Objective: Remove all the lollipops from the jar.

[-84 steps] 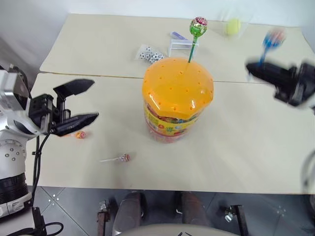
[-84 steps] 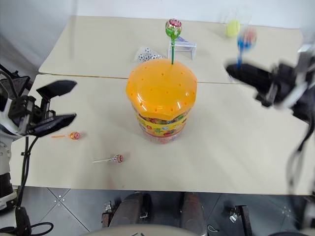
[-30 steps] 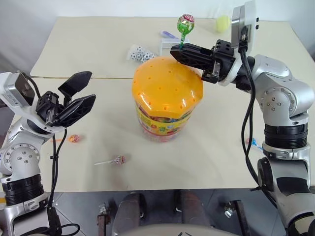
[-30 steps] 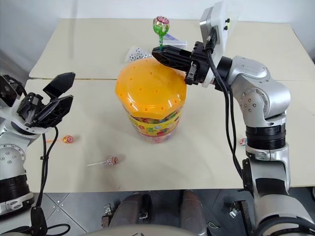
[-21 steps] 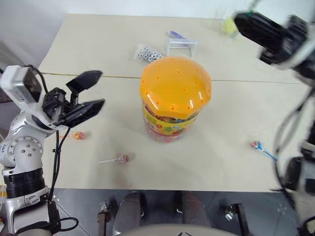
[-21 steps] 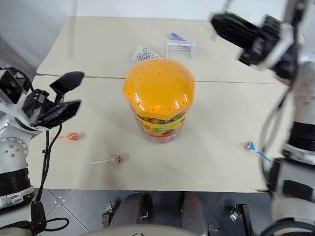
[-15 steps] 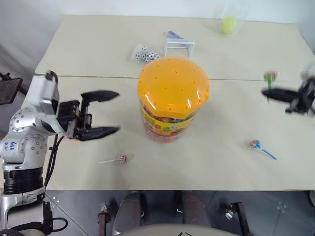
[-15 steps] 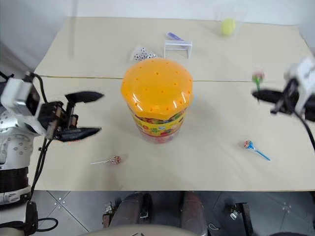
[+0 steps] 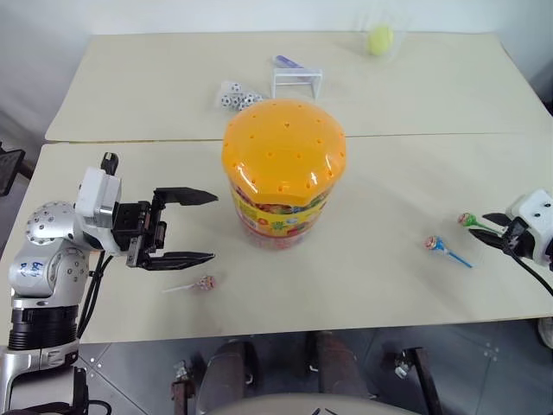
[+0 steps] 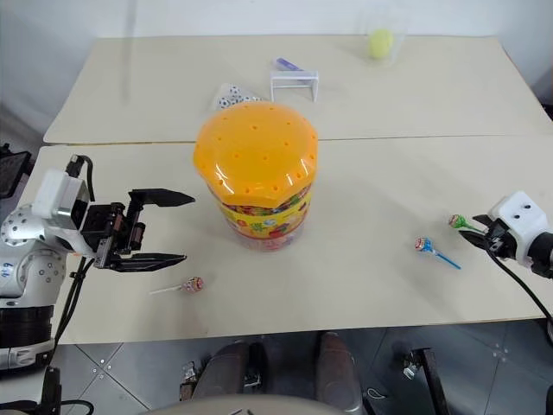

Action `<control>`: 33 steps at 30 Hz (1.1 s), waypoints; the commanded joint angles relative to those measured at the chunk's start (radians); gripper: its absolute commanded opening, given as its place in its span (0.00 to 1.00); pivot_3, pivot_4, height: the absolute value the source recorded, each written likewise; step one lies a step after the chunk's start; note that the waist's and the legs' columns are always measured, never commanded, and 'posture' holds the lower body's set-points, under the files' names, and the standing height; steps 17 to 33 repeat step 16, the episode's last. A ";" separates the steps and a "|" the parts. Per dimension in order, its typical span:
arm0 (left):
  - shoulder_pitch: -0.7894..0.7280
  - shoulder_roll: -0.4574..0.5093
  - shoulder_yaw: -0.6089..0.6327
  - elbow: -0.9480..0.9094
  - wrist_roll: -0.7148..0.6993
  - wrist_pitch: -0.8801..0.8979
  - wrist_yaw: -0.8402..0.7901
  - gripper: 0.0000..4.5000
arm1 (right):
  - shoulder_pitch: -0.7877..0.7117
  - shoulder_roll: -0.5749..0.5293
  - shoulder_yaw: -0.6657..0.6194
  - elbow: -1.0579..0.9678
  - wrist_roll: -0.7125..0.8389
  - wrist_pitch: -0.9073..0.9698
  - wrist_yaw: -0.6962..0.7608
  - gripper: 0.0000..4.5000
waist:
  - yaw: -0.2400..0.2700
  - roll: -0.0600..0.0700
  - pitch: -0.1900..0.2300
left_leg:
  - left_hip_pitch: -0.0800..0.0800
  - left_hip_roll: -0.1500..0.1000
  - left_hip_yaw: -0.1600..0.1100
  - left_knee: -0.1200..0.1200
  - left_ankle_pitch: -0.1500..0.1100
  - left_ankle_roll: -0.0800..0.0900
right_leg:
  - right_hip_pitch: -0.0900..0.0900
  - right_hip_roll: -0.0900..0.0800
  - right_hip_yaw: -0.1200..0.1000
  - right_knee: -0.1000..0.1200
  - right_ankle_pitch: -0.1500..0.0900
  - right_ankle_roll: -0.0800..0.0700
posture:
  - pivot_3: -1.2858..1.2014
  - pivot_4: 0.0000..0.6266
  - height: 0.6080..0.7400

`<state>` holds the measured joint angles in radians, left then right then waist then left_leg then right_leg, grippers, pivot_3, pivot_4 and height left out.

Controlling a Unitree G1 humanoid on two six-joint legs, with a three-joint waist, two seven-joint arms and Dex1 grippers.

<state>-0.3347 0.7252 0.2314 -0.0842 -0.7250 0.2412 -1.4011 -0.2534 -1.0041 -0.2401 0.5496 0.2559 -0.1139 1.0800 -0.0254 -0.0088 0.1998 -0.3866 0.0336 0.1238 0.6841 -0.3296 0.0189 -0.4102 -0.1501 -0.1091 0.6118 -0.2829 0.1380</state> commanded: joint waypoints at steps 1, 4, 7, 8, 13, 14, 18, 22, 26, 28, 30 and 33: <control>0.036 0.012 0.070 -0.010 0.021 -0.023 0.074 1.00 | 0.009 0.068 -0.157 -0.207 0.312 -0.010 0.212 0.75 | 0.002 0.000 0.000 | 0.000 -0.001 0.000 0.000 0.000 0.000 | 0.000 -0.001 0.000 0.000 0.000 0.000 | 0.52 0.24 1.00; 0.088 0.013 0.129 -0.005 0.056 -0.010 0.195 1.00 | 0.026 0.101 -0.153 -0.432 0.415 0.067 0.242 0.98 | 0.002 0.001 0.000 | 0.000 0.001 -0.007 0.000 0.000 0.000 | 0.000 0.000 0.000 0.001 0.000 0.000 | 0.52 0.24 1.00; 0.159 0.019 0.168 0.023 0.109 -0.025 0.265 1.00 | 0.046 0.098 -0.082 -0.612 0.491 0.188 0.295 0.99 | 0.003 0.001 0.000 | 0.001 0.001 -0.009 0.000 0.000 0.000 | 0.000 0.000 -0.001 0.002 0.000 0.000 | 0.52 0.24 1.00; 0.184 0.015 0.174 0.038 0.140 -0.049 0.288 1.00 | 0.035 0.115 -0.056 -0.627 0.481 0.183 0.305 0.99 | 0.003 0.000 0.000 | 0.001 0.001 -0.009 0.000 -0.001 0.001 | 0.000 0.000 -0.001 0.002 0.000 0.000 | 0.52 0.24 1.00; 0.306 -0.063 0.181 0.047 0.270 -0.137 0.469 1.00 | -0.050 0.272 0.117 -0.548 0.302 0.032 0.306 0.99 | 0.002 -0.003 -0.002 | 0.001 0.001 -0.008 0.000 -0.001 0.001 | 0.000 0.000 -0.001 0.001 0.001 -0.001 | 0.52 0.24 1.00; 0.320 -0.082 0.185 0.040 0.281 -0.142 0.503 1.00 | -0.057 0.291 0.132 -0.517 0.273 0.006 0.302 0.99 | 0.008 -0.003 -0.002 | 0.001 0.000 -0.008 0.000 -0.001 0.001 | 0.000 -0.001 -0.001 0.001 0.001 -0.001 | 0.52 0.24 1.00; 0.344 -0.105 0.192 0.017 0.310 -0.172 0.554 1.00 | -0.077 0.329 0.149 -0.458 0.221 -0.053 0.275 0.99 | 0.016 -0.003 -0.002 | 0.000 0.000 -0.008 0.000 -0.001 0.001 | -0.001 -0.002 -0.001 0.001 0.001 -0.001 | 0.52 0.24 1.00; 0.344 -0.105 0.192 0.017 0.310 -0.172 0.554 1.00 | -0.077 0.329 0.149 -0.458 0.221 -0.053 0.275 0.99 | 0.016 -0.003 -0.002 | 0.000 0.000 -0.008 0.000 -0.001 0.001 | -0.001 -0.002 -0.001 0.001 0.001 -0.001 | 0.52 0.24 1.00; 0.344 -0.105 0.192 0.017 0.310 -0.172 0.554 1.00 | -0.077 0.329 0.149 -0.458 0.221 -0.053 0.275 0.99 | 0.016 -0.003 -0.002 | 0.000 0.000 -0.008 0.000 -0.001 0.001 | -0.001 -0.002 -0.001 0.001 0.001 -0.001 | 0.52 0.24 1.00; 0.344 -0.105 0.192 0.017 0.310 -0.172 0.554 1.00 | -0.077 0.329 0.149 -0.458 0.221 -0.053 0.275 0.99 | 0.016 -0.003 -0.002 | 0.000 0.000 -0.008 0.000 -0.001 0.001 | -0.001 -0.002 -0.001 0.001 0.001 -0.001 | 0.52 0.24 1.00; 0.344 -0.105 0.192 0.017 0.310 -0.172 0.554 1.00 | -0.077 0.329 0.149 -0.458 0.221 -0.053 0.275 0.99 | 0.016 -0.003 -0.002 | 0.000 0.000 -0.008 0.000 -0.001 0.001 | -0.001 -0.002 -0.001 0.001 0.001 -0.001 | 0.52 0.24 1.00; 0.344 -0.105 0.192 0.017 0.310 -0.172 0.554 1.00 | -0.077 0.329 0.149 -0.458 0.221 -0.053 0.275 0.99 | 0.016 -0.003 -0.002 | 0.000 0.000 -0.008 0.000 -0.001 0.001 | -0.001 -0.002 -0.001 0.001 0.001 -0.001 | 0.52 0.24 1.00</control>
